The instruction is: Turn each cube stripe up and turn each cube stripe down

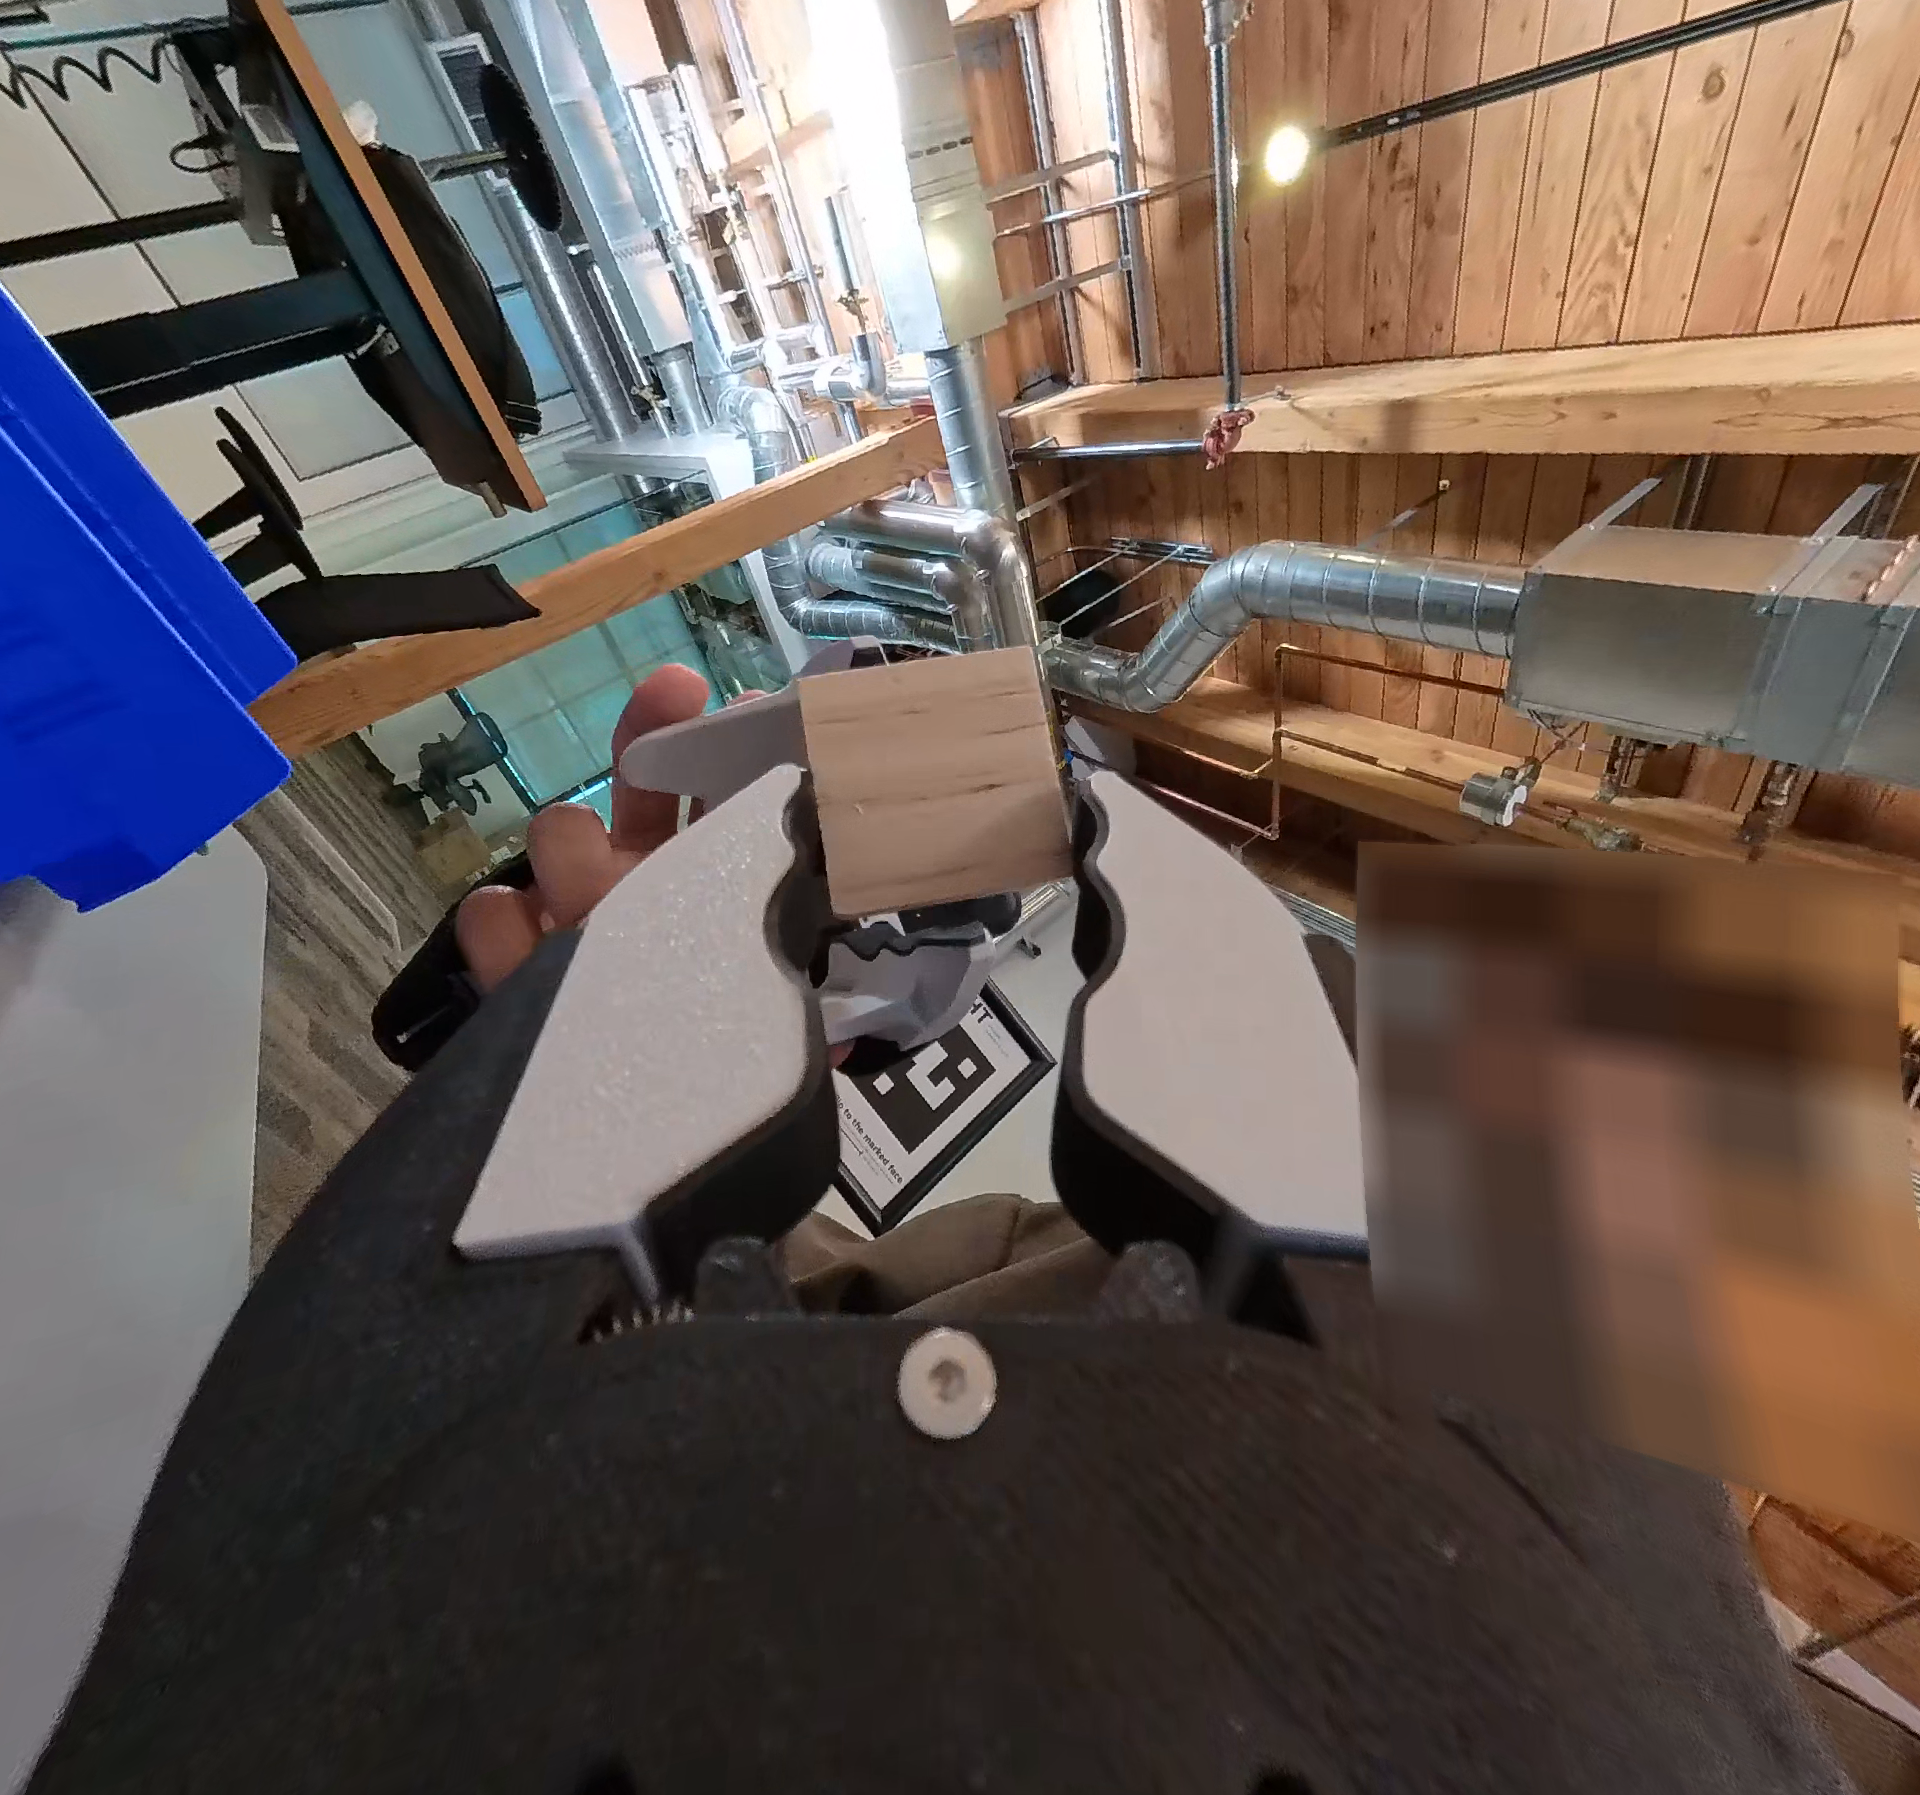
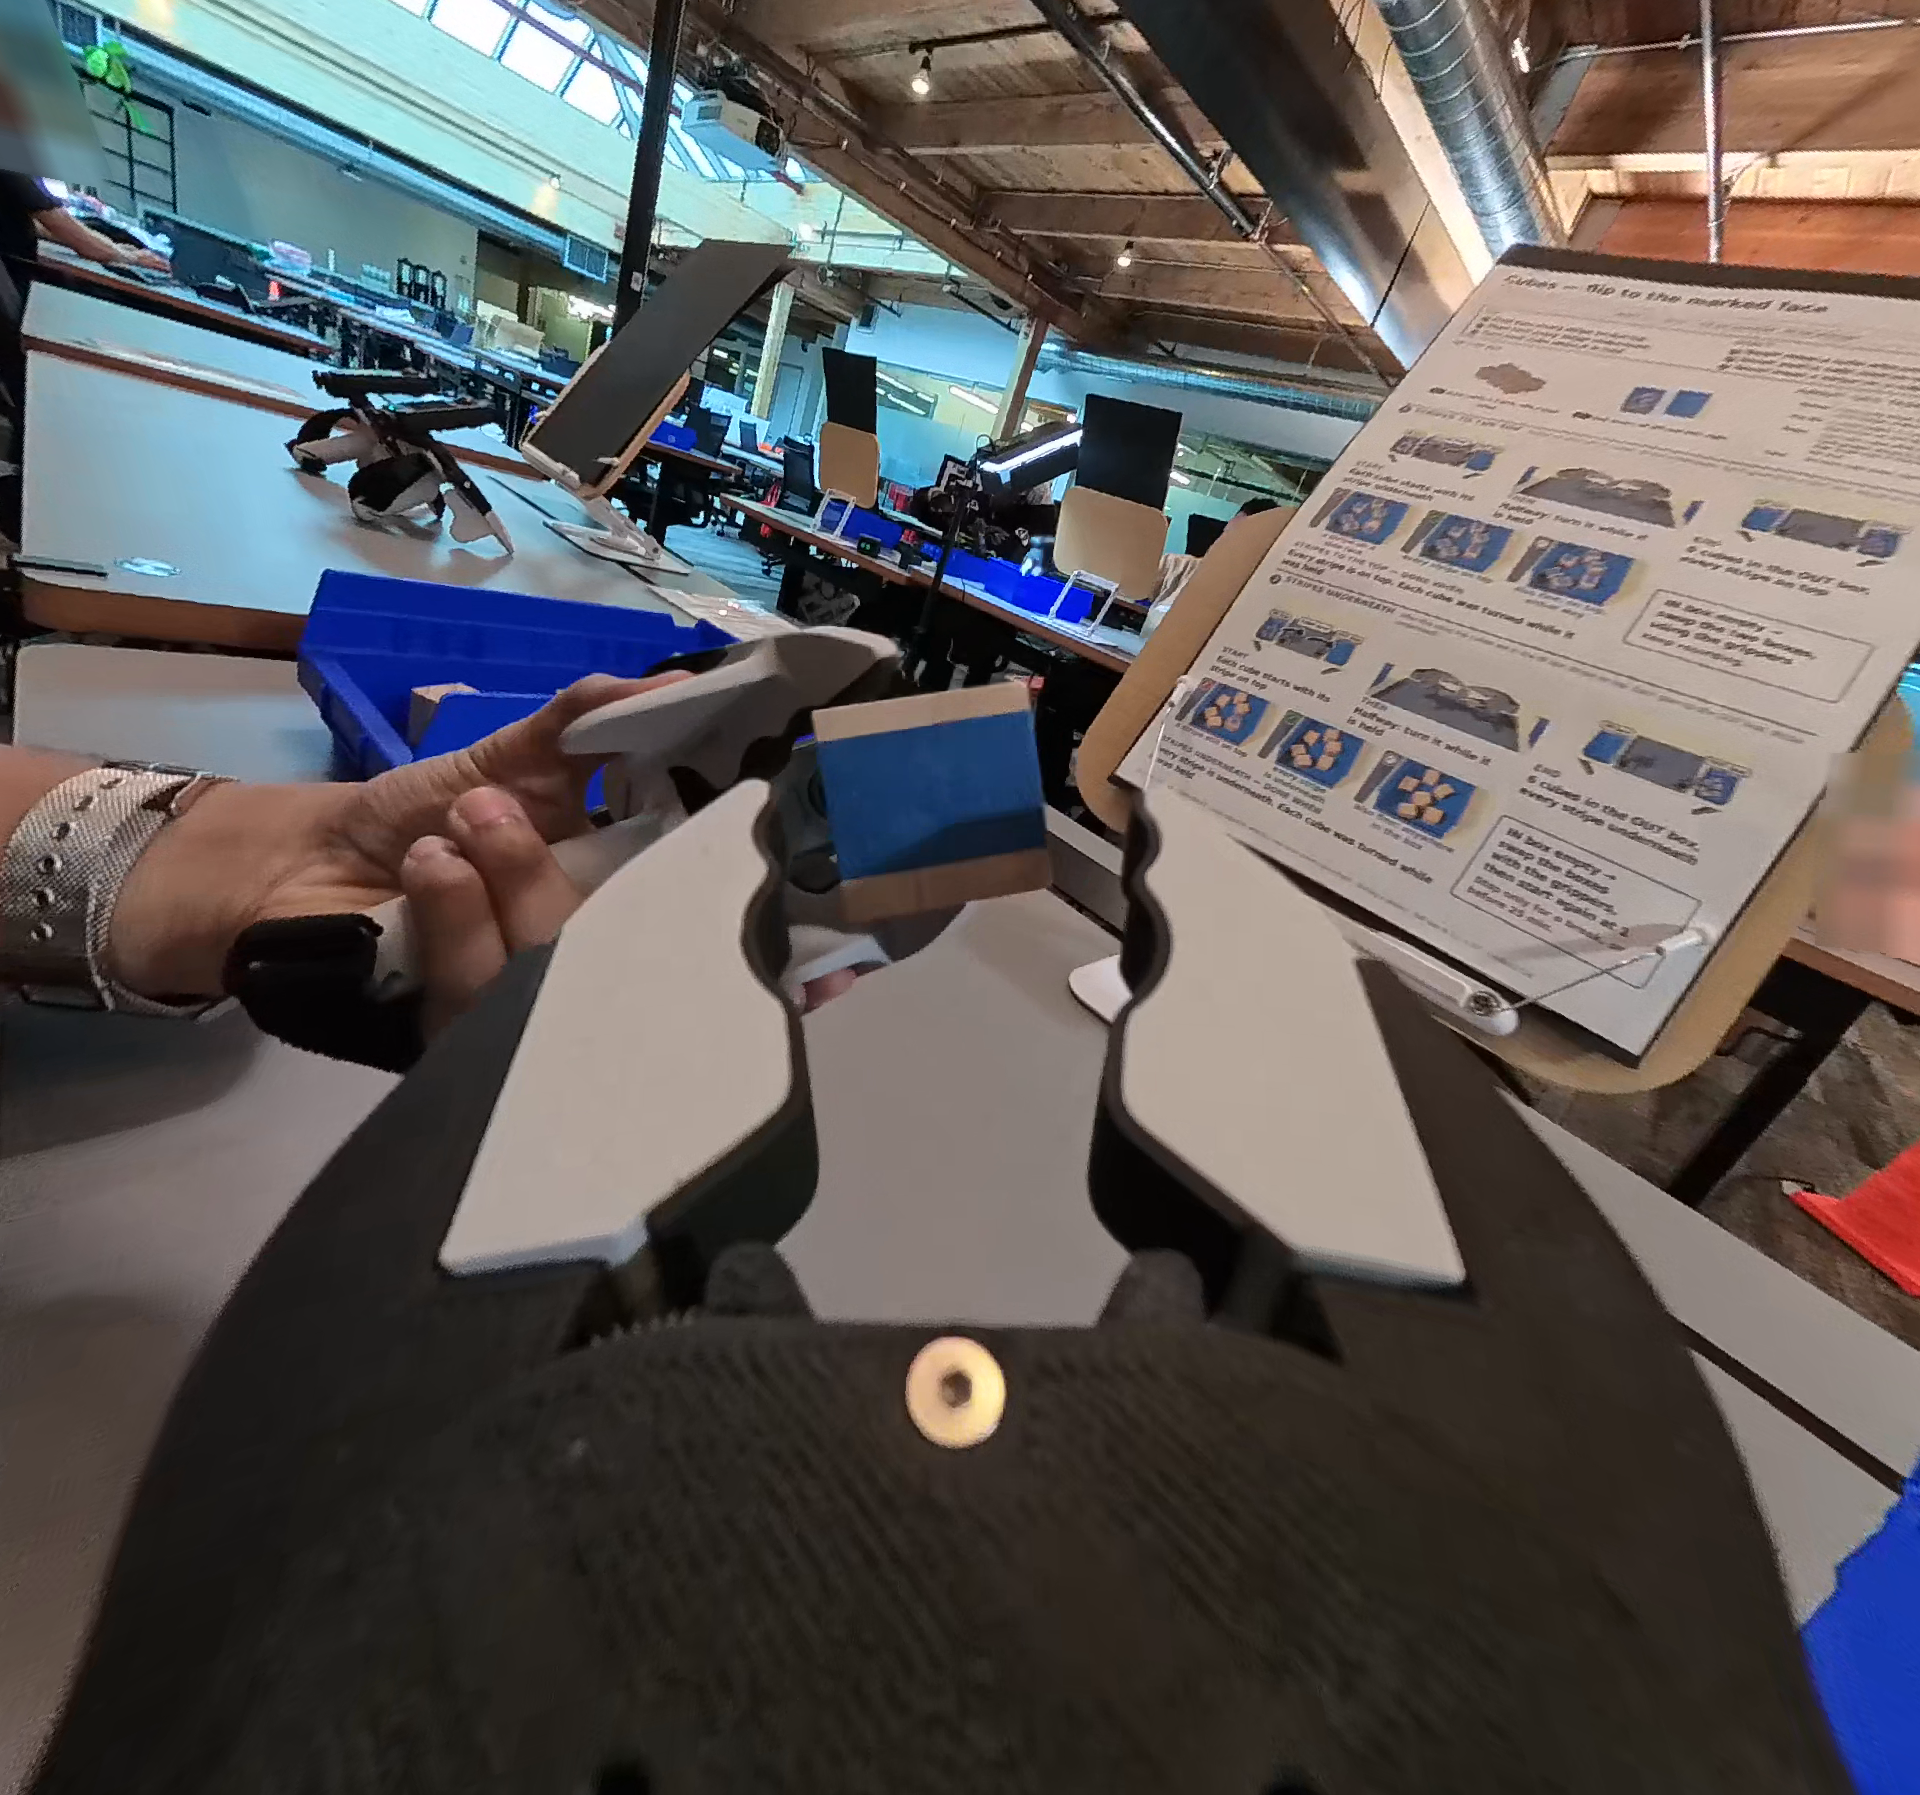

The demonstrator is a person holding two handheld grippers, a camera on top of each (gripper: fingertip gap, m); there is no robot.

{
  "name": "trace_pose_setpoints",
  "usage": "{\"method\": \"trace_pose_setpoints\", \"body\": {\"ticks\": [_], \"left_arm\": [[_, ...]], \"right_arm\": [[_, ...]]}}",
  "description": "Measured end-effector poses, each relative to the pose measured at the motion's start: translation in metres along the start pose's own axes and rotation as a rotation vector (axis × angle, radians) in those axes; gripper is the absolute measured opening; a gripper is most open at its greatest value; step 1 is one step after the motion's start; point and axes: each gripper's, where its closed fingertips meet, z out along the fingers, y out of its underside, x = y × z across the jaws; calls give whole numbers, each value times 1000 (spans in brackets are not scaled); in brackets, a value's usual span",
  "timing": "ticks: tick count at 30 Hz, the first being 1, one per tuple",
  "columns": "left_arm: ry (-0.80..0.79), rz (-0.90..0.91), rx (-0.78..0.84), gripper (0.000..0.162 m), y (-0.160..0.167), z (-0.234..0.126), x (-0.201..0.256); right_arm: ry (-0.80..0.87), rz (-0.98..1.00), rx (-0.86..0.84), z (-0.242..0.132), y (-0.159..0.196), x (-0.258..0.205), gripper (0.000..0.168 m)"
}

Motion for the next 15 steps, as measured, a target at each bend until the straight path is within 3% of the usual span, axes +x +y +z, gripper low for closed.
{"method": "trace_pose_setpoints", "body": {"ticks": [4, 10, 15], "left_arm": [[1, -22, -21, 46, 5, 2, -3], [-13, -15, -41, 47, 9, 4, -6], [-116, 91, 64, 64, -8, -4, -15]], "right_arm": [[-6, -68, -35, 3, 7, -7, 48], [-12, -64, -55, 2, 8, -5, 44], [55, 16, -23, -3, 2, 15, 44]]}}
